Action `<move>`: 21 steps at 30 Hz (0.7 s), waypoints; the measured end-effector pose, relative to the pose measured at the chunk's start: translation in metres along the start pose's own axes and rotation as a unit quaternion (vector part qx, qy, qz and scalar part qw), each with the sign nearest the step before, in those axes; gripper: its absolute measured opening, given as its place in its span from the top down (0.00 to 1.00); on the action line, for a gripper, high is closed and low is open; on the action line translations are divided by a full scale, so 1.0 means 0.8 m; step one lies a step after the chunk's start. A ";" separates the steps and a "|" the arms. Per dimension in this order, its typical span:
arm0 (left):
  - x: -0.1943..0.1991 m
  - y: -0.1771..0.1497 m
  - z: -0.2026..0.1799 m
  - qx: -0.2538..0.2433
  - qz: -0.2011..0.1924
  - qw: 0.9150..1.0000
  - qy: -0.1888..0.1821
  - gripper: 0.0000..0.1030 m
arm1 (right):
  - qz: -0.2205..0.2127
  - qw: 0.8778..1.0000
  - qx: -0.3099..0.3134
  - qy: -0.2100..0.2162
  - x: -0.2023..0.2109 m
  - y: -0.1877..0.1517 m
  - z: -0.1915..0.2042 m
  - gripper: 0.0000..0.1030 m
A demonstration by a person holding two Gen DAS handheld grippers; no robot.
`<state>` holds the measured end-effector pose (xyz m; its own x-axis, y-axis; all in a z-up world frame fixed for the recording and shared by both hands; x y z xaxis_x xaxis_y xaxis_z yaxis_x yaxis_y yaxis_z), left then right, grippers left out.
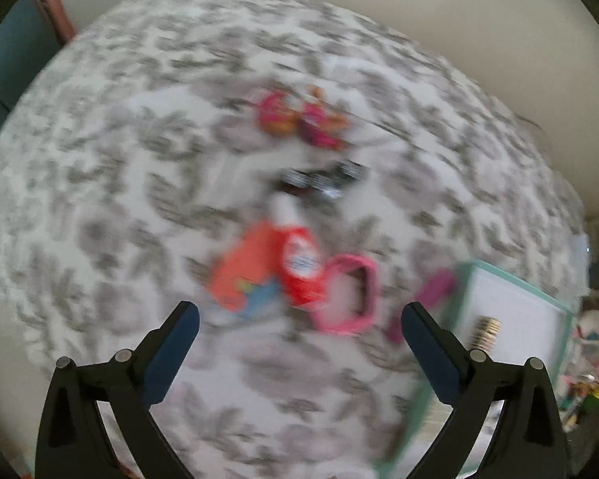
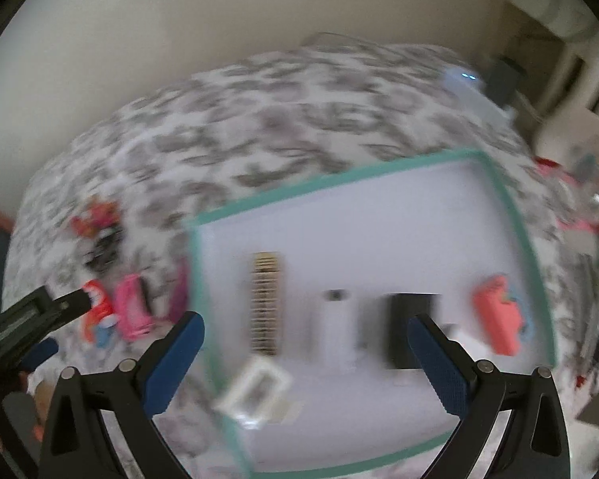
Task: Organize rigid objects
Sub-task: 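Withdraw both tools from the tray toward the remaining items, then lower the left tool onto the coral-blue toy and close it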
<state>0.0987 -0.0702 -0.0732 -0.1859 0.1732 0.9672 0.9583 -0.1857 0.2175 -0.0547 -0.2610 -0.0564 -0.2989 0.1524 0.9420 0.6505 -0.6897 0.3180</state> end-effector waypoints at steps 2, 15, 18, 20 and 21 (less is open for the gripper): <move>0.005 0.005 0.023 0.002 -0.009 1.000 0.024 0.02 | -0.002 1.000 0.017 0.023 0.002 -0.002 0.026 0.00; 0.026 0.031 0.119 0.062 -0.027 0.997 0.037 0.02 | -0.010 0.993 0.100 0.070 -0.011 -0.013 0.132 0.00; 0.015 0.032 0.122 0.059 -0.016 0.997 0.041 0.02 | 0.000 0.992 0.105 0.068 -0.025 -0.015 0.143 0.00; 0.004 0.032 0.120 0.054 -0.005 0.998 0.038 0.02 | 0.011 0.991 0.106 0.077 -0.035 -0.016 0.150 0.00; -0.001 0.032 0.117 0.051 -0.001 0.998 0.036 0.02 | 0.014 0.991 0.107 0.077 -0.039 -0.016 0.153 0.00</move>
Point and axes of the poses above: each gripper's, at about its wrist camera, not at the fingertips, and x roughly against the way its jaws point, z to its left, y to its top, the point moved 6 cm from there along -x, roughly the way its jaws point, and after that the axes turned 3 degrees about -y, right-handed, at the moved point
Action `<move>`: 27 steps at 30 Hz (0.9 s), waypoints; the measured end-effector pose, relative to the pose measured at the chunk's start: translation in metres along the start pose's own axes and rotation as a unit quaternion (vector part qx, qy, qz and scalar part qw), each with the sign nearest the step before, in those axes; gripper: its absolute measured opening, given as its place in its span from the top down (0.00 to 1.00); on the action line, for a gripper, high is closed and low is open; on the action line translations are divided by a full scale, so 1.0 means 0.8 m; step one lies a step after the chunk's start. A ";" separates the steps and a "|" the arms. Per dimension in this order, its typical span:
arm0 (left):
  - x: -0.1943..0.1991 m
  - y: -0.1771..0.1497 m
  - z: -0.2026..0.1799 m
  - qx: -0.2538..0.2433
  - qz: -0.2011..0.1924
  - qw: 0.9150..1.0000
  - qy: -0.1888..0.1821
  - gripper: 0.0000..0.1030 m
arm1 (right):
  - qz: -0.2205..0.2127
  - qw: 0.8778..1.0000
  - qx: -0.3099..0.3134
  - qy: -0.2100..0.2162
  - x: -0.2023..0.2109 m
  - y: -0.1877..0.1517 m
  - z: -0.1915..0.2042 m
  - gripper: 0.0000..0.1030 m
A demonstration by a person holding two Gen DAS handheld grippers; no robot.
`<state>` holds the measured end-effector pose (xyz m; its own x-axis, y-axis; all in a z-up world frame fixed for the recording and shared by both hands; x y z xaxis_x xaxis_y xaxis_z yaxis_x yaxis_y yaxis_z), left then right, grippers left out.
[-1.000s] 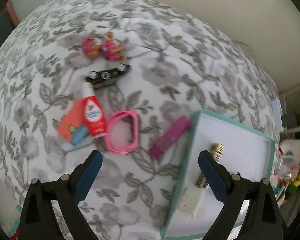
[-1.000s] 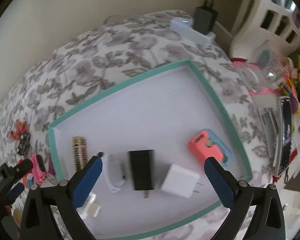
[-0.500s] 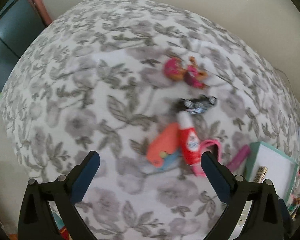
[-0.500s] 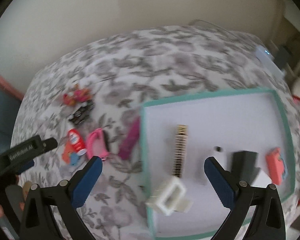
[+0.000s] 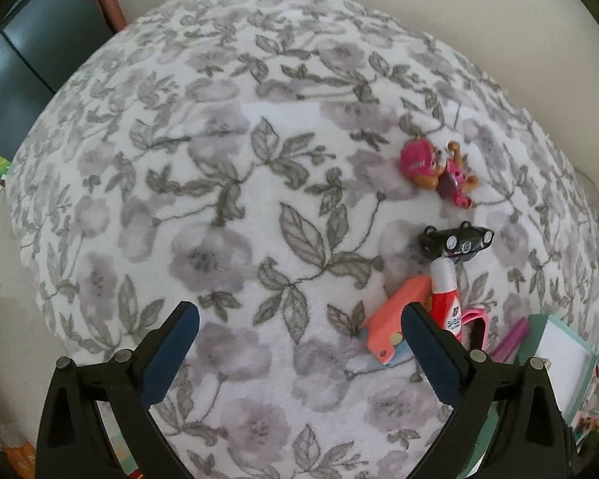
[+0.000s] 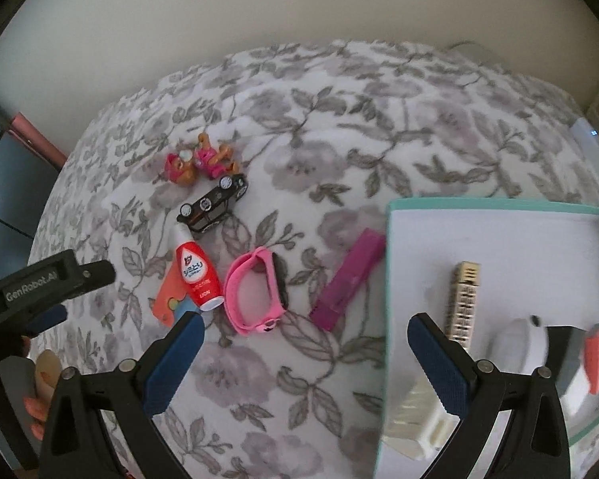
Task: Organize rigid objects
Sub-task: 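Lower the left tool onto the coral-blue toy and close it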
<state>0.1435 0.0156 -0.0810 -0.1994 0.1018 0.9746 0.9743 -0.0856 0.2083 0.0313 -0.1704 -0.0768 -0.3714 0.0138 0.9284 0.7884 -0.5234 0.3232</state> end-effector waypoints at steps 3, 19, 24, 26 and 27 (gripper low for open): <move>-0.018 0.000 -0.009 -0.013 0.020 1.000 -0.011 0.02 | 0.004 1.000 0.007 -0.005 -0.010 0.002 0.006 0.00; -0.047 0.030 -0.027 0.011 0.042 0.996 -0.077 0.02 | -0.005 1.000 0.028 -0.014 -0.040 0.022 0.019 0.00; -0.044 0.029 -0.062 -0.015 0.037 0.995 -0.093 0.02 | -0.009 1.000 0.005 -0.006 -0.033 0.029 0.001 0.00; -0.046 0.028 -0.076 -0.026 0.038 0.994 -0.098 0.02 | -0.011 1.000 -0.004 -0.005 -0.030 0.032 -0.006 0.00; -0.047 0.027 -0.082 -0.030 0.039 0.994 -0.099 0.02 | -0.012 1.000 -0.007 -0.005 -0.029 0.033 -0.009 0.00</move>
Point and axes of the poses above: each gripper's, at about its wrist camera, not at the fingertips, and x roughly against the way its jaws point, z to its left, y to its top, the point moved 6 cm from there along -x, roughly the way its jaws point, and after that the axes turned 3 degrees about -y, right-handed, at the moved point
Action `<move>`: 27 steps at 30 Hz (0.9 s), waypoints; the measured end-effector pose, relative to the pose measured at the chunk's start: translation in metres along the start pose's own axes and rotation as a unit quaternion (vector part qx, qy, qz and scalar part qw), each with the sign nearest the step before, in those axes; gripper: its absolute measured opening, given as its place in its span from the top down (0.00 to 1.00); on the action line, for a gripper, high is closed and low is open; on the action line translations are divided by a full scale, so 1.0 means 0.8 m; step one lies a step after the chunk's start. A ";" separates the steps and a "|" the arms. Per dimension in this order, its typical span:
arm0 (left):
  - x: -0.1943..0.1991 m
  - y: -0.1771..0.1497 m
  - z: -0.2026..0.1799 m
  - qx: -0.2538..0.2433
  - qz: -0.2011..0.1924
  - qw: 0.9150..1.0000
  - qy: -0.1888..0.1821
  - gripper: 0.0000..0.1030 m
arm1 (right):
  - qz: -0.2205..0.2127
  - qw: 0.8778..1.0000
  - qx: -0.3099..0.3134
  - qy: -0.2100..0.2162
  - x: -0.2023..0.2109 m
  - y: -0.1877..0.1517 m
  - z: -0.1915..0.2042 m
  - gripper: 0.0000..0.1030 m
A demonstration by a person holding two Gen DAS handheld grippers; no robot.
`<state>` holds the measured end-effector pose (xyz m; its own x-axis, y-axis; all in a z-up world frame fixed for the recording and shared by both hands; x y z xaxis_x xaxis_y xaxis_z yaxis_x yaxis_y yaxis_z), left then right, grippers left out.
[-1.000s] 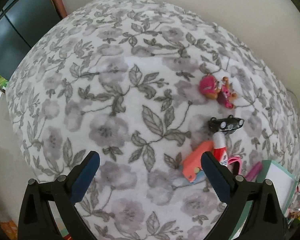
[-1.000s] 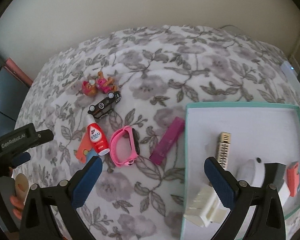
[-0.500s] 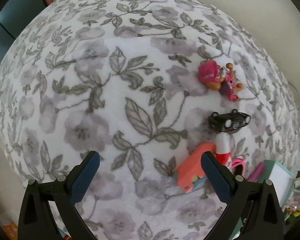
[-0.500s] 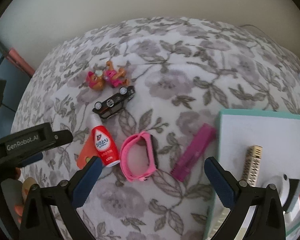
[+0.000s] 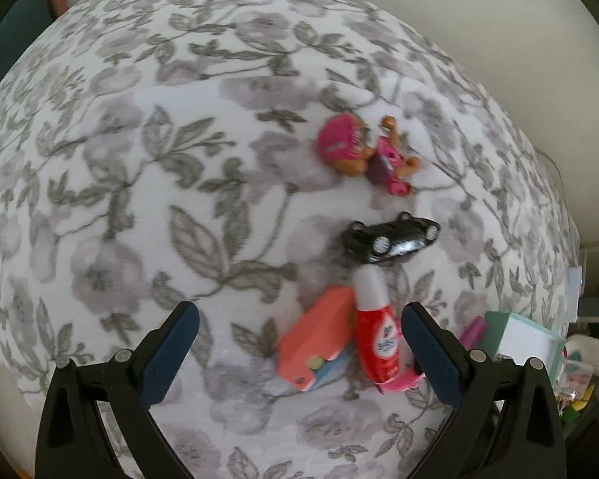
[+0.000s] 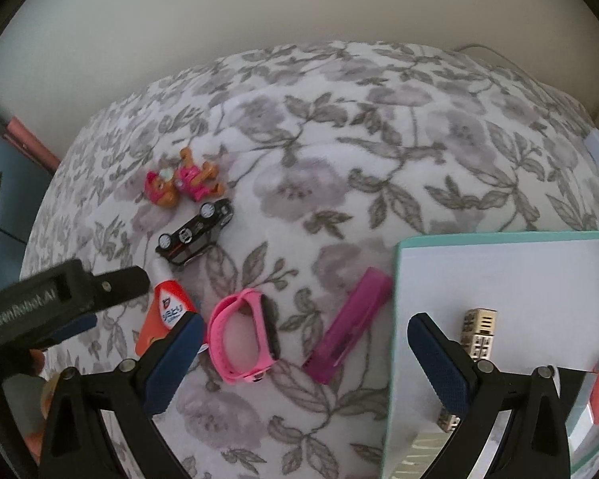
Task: Organize rigid objects
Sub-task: 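Lower the left tool onto the coral-blue toy and close it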
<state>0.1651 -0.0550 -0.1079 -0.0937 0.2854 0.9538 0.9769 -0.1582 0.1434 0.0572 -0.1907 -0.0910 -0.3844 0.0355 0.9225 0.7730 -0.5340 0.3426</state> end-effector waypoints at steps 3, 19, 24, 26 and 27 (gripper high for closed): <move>-0.009 -0.007 -0.010 -0.007 0.000 1.000 0.004 0.02 | -0.002 1.000 -0.011 0.004 0.004 0.003 -0.008 0.00; -0.030 -0.022 -0.035 -0.019 0.013 1.000 0.017 0.26 | 0.006 0.999 -0.034 0.022 0.006 0.001 -0.019 0.00; -0.032 -0.032 -0.035 -0.028 0.029 0.999 0.022 0.50 | 0.009 0.999 -0.038 0.029 0.005 0.000 -0.018 0.00; -0.031 -0.034 -0.036 -0.036 0.026 0.999 0.026 0.54 | 0.010 0.999 -0.040 0.030 0.004 0.000 -0.018 0.00; -0.030 -0.034 -0.036 -0.036 0.022 0.999 0.029 0.59 | 0.011 0.999 -0.041 0.030 0.004 -0.001 -0.018 0.00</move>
Point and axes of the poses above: each gripper's, at about its wrist camera, not at the fingertips, and x roughly against the way its jaws point, z to its left, y to its top, the point moved 6 cm from there along -x, roughly the way its jaws point, and after that the axes turned 3 degrees about -y, right-handed, at the moved point
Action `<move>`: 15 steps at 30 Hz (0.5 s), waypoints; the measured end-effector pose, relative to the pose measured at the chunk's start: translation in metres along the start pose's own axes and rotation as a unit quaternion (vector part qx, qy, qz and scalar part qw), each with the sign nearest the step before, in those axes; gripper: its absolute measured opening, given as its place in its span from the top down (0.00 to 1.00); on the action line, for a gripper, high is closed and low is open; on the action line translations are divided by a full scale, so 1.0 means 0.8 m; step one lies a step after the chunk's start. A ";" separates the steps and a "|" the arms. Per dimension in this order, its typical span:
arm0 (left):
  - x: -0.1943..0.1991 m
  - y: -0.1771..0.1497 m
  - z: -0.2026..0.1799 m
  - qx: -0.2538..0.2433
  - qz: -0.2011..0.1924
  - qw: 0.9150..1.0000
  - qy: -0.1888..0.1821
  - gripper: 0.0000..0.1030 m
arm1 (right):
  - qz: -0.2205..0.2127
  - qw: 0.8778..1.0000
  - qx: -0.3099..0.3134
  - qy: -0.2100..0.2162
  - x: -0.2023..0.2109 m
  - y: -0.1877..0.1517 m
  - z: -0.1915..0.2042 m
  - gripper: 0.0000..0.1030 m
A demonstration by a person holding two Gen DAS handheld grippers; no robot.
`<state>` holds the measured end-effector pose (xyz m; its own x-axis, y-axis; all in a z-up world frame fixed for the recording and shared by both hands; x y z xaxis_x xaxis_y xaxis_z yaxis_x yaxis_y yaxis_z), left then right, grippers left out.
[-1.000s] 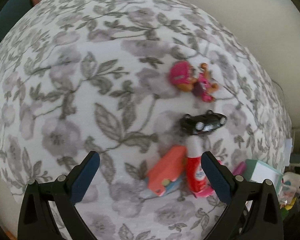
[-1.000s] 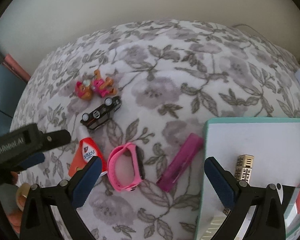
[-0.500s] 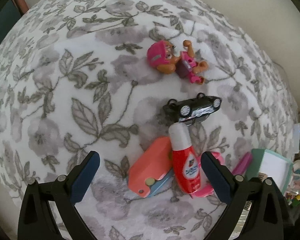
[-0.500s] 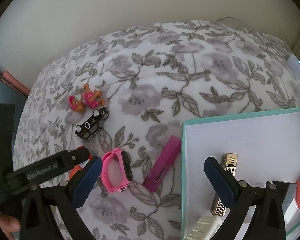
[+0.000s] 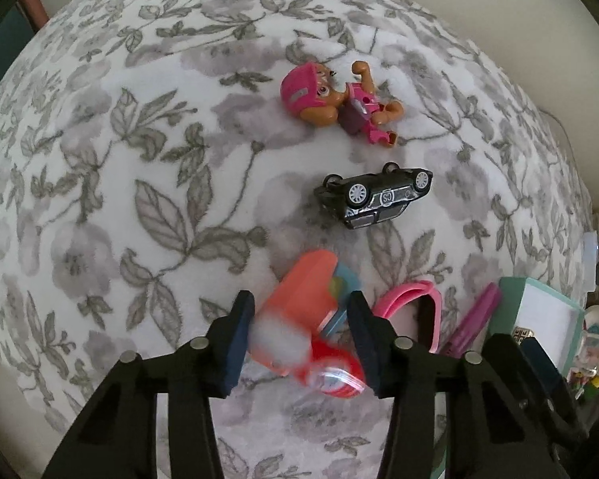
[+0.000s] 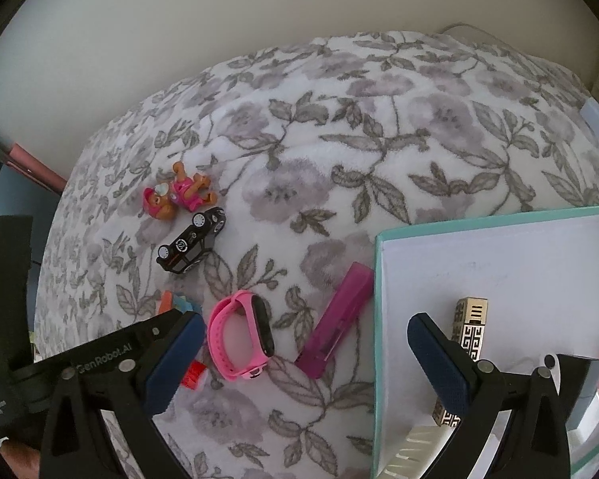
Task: Organize rigid objects
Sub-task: 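Lower the left tool onto the coral-blue toy and close it, then lift the coral-blue toy with the left tool while the right tool moves to the pink band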
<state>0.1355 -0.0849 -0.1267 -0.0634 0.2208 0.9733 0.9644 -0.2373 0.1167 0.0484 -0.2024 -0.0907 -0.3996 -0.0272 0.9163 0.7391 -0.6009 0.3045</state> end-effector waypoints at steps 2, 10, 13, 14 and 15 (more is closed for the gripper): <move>0.003 0.000 0.000 -0.001 -0.006 1.000 0.001 0.66 | 0.001 1.000 -0.001 0.001 -0.001 -0.001 0.000 0.00; 0.009 0.000 -0.001 -0.007 -0.005 1.000 0.004 0.73 | 0.009 1.000 0.008 0.001 -0.005 -0.003 0.007 0.00; 0.012 0.003 0.004 -0.008 -0.010 1.000 0.002 0.71 | 0.012 1.000 0.020 0.003 -0.008 -0.006 0.014 0.00; 0.013 0.004 0.008 -0.007 -0.012 1.000 0.002 0.68 | 0.013 1.000 0.024 0.002 -0.009 -0.007 0.016 0.00; 0.013 0.006 0.010 -0.007 -0.015 1.000 0.008 0.65 | 0.014 1.000 0.027 0.001 -0.010 -0.008 0.018 0.00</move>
<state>0.1416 -0.0760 -0.1177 -0.0956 0.2133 0.9723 0.9585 -0.2438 0.1477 0.0550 -0.1868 -0.0961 -0.3802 -0.0445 0.9238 0.7778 -0.5558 0.2933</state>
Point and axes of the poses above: each gripper's, at about its wrist camera, not at the fingertips, and x roughly against the way its jaws point, z to its left, y to its top, the point moved 6 cm from there along -x, roughly the way its jaws point, and after that the axes turned 3 degrees about -y, right-handed, at the moved point
